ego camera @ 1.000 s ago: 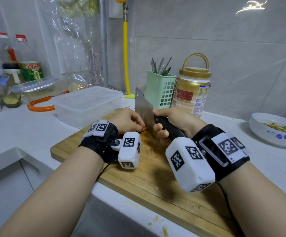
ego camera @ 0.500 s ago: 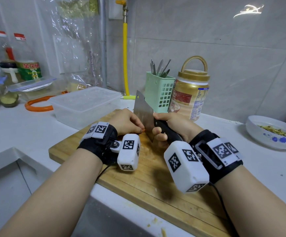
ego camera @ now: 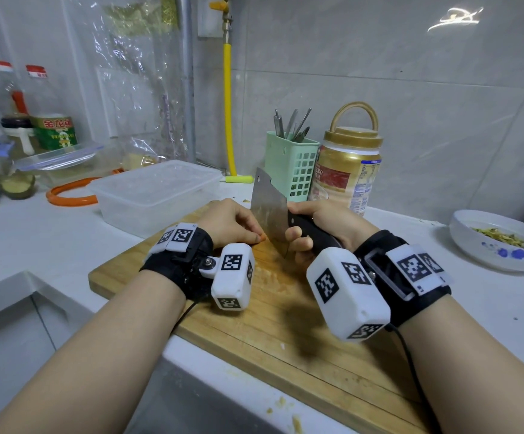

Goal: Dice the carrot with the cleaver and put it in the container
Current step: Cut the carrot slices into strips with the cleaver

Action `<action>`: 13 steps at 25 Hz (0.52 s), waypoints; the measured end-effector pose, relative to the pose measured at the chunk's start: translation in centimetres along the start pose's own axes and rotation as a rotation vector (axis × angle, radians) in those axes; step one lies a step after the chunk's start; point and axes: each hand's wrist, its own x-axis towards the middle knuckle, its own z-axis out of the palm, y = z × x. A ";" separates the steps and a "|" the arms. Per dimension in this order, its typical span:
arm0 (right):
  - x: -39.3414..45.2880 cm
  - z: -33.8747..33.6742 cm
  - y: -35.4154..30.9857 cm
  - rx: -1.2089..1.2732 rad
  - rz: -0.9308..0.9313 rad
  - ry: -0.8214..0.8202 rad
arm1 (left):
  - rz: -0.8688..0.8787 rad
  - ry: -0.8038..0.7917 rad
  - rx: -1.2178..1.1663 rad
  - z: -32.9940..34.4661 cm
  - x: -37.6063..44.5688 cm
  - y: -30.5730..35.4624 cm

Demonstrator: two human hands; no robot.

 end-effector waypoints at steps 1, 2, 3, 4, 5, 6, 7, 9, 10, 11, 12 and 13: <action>0.0 -0.1 0.0 0.002 -0.003 0.006 | 0.000 -0.007 -0.004 0.0 0.0 0.1; 0.0 -0.1 -0.1 0.006 -0.004 0.011 | -0.003 -0.008 -0.004 0.0 -0.1 0.1; 0.0 -0.1 -0.1 0.010 -0.006 0.015 | -0.007 -0.004 -0.001 0.0 0.0 0.1; 0.1 -0.1 0.0 0.011 -0.009 0.014 | -0.009 -0.001 0.002 0.1 0.0 0.1; 0.1 -0.1 0.0 0.009 -0.014 0.009 | -0.010 0.003 0.004 0.1 0.0 0.1; 0.1 0.0 0.0 0.007 -0.021 0.000 | -0.012 0.007 0.002 0.1 0.0 0.1; 0.0 0.2 0.0 0.007 -0.029 -0.010 | -0.015 0.011 -0.004 0.1 -0.1 0.1; -0.1 0.6 -0.2 0.006 -0.044 -0.026 | -0.017 0.010 -0.018 0.0 -0.1 0.1; -0.2 0.8 -0.2 0.002 -0.049 -0.028 | -0.016 0.008 -0.019 0.0 -0.1 0.1; -0.4 0.9 -0.2 -0.004 -0.053 -0.028 | -0.015 0.009 -0.016 0.0 -0.1 0.0; -0.5 1.1 -0.2 -0.011 -0.056 -0.025 | -0.014 0.011 -0.009 0.0 0.0 0.0; -0.6 1.2 -0.2 -0.019 -0.060 -0.022 | -0.012 0.014 -0.002 0.0 0.0 -0.1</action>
